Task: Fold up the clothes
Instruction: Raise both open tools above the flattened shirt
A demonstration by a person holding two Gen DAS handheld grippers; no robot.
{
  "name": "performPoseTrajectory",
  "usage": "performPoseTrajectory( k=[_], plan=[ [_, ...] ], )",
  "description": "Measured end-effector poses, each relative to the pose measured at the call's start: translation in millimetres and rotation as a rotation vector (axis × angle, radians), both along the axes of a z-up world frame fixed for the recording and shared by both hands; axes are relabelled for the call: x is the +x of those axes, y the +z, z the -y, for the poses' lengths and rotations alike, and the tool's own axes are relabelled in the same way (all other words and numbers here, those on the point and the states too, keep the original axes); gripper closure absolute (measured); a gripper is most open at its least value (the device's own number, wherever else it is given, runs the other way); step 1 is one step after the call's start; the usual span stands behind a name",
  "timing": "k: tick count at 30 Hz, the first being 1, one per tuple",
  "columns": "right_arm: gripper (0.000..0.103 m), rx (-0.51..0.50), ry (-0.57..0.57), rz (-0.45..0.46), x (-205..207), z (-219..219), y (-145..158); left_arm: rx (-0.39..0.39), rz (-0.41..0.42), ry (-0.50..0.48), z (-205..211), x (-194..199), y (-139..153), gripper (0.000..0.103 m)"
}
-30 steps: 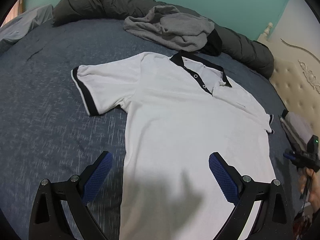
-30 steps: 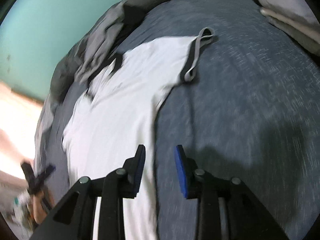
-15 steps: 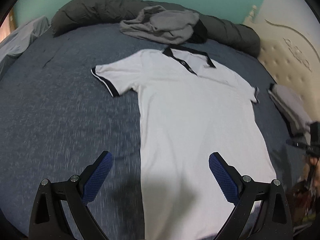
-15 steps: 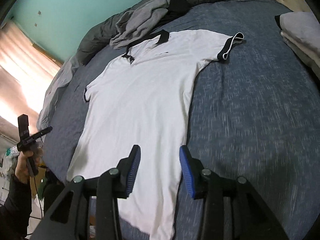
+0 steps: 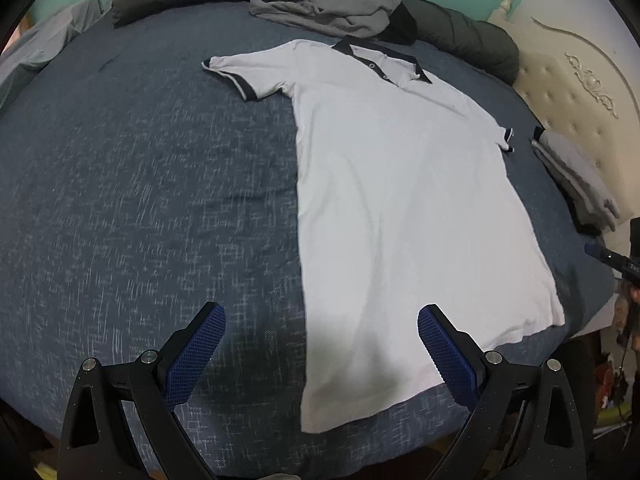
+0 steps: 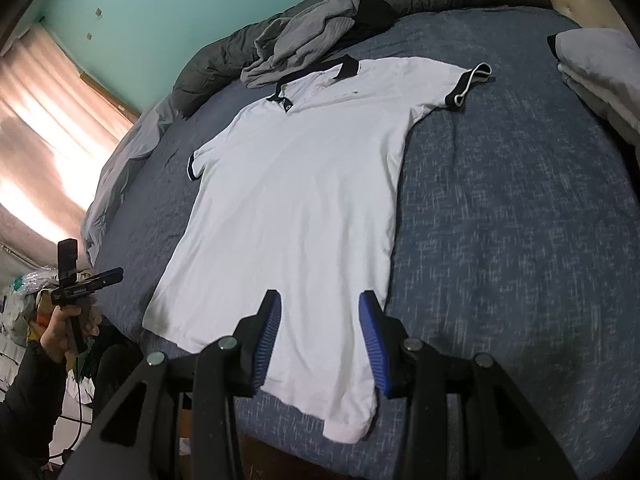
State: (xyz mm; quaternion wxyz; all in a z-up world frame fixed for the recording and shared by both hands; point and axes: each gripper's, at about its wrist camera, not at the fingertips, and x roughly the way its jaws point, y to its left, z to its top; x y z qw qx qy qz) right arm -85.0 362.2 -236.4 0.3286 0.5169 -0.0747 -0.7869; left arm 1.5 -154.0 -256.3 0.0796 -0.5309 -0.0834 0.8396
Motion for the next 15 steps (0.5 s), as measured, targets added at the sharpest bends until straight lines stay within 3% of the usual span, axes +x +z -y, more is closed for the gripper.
performPoseTrajectory(
  k=[5,15],
  plan=[
    [0.062,0.028,0.027,-0.005,11.4,9.1,-3.3,-0.007,-0.003,-0.028,-4.8,8.8,-7.2,0.004],
    [0.062,0.041,0.043,-0.001,22.4,15.6,-8.0,0.004,0.071,-0.057,-5.6,13.5,-36.5,0.008]
  ],
)
